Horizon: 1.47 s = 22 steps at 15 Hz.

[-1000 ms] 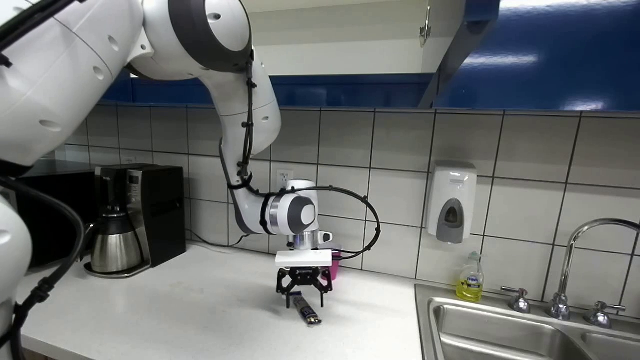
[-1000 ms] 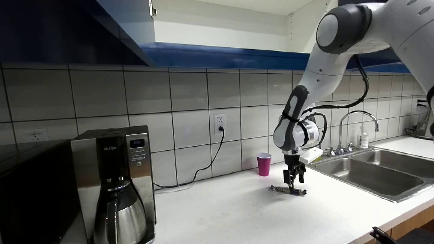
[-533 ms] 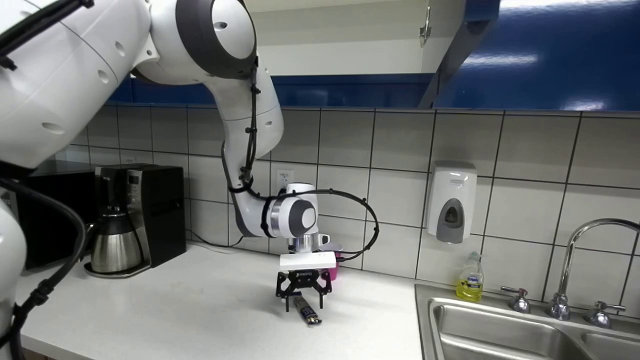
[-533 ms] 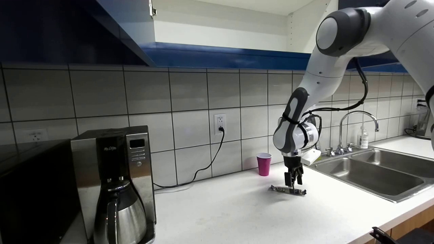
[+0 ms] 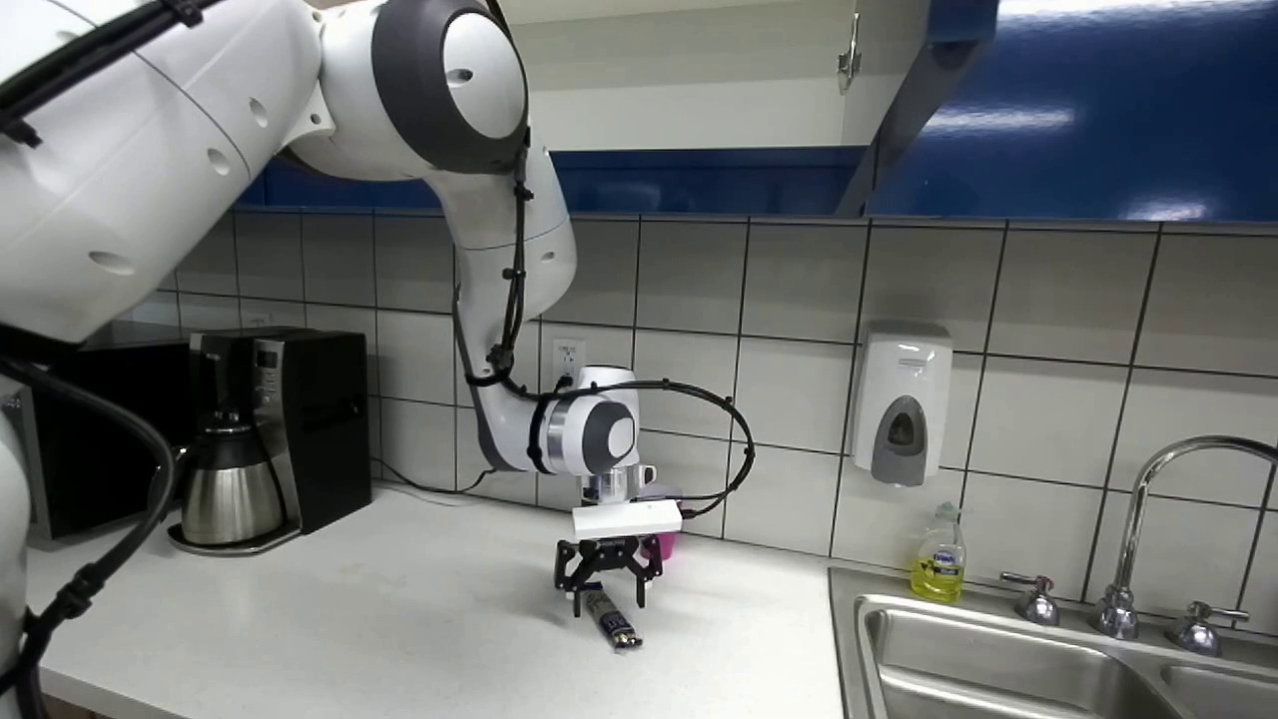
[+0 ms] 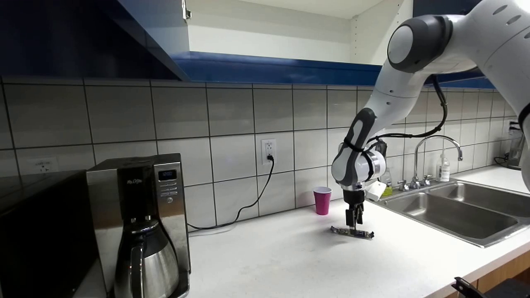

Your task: Put the chocolate bar inside the cabinet

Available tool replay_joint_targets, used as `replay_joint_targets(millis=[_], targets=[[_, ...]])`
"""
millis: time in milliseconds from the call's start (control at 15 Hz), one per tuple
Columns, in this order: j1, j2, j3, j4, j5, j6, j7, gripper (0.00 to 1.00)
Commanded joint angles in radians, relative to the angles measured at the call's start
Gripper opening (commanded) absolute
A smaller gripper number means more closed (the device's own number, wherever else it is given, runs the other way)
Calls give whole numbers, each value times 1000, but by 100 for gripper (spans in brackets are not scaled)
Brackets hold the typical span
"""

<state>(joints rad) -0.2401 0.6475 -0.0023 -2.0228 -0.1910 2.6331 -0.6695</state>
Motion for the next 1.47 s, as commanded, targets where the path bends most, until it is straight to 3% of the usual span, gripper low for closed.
replay_joint_targets(millis=[0, 800, 933, 1400], targets=[[-36, 24, 38, 47, 3, -28, -91, 100], [-27, 68, 34, 97, 5, -55, -149, 100], [-29, 73, 35, 104, 7, -57, -149, 74], [-32, 81, 39, 118, 15, -75, -153, 18]])
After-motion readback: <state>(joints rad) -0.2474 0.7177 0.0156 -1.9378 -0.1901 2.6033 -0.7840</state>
